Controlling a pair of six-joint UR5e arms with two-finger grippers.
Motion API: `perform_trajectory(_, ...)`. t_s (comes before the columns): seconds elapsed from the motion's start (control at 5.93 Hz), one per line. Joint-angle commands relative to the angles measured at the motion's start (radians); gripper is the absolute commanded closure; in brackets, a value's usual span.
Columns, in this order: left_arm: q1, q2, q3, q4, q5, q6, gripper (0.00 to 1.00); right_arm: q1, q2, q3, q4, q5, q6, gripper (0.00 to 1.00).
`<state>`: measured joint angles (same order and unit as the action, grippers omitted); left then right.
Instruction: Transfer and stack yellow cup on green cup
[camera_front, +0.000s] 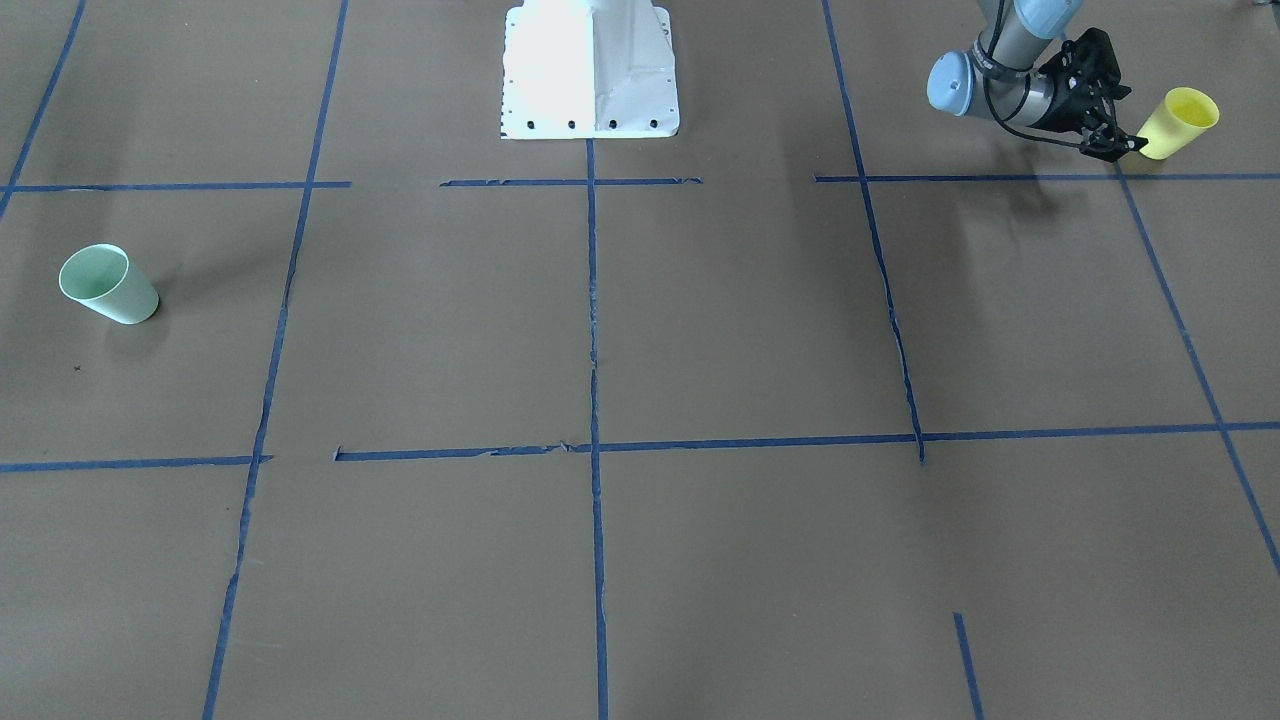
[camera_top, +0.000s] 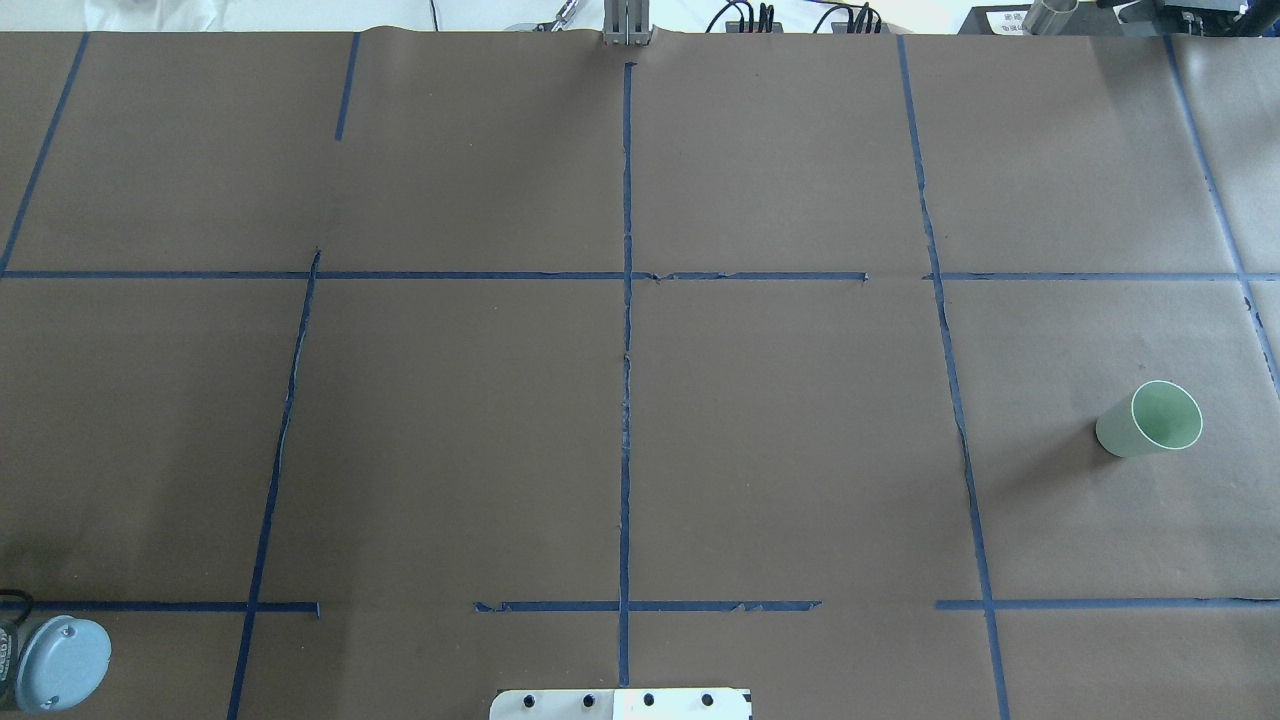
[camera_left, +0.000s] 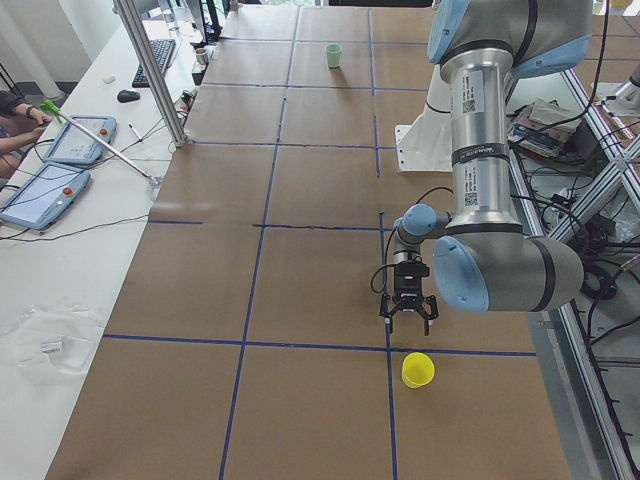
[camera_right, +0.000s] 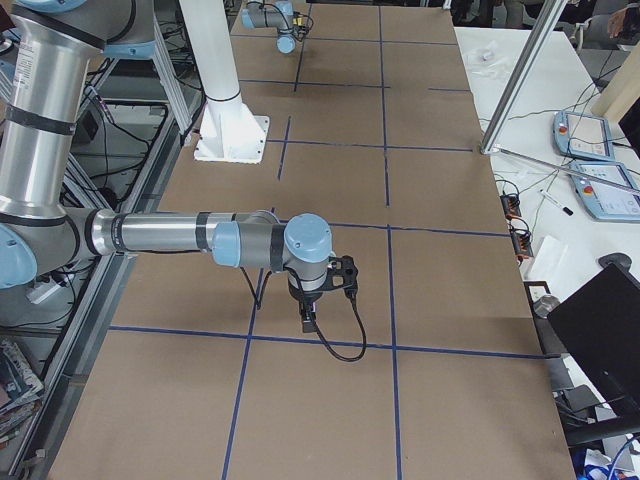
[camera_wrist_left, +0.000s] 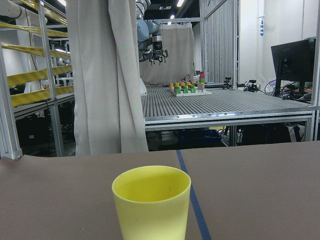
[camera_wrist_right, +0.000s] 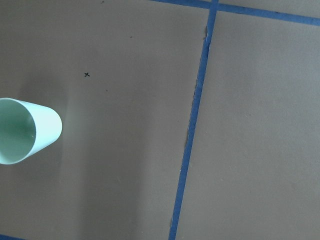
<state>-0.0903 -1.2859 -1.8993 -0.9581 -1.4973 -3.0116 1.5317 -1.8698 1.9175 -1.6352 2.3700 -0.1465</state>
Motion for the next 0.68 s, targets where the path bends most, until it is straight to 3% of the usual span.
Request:
perform_trajectory(0.0, 0.017, 0.005, 0.101, -0.101, 0.002, -0.001, 0.0, 0.001, 0.001, 0.0, 0.002, 0.0, -0.001, 0.0)
perform_trajectory(0.51, 0.04, 0.1, 0.129, -0.217, 0.008, -0.001, 0.0, 0.001, -0.003, -0.001, 0.055, 0.002, 0.011, 0.0)
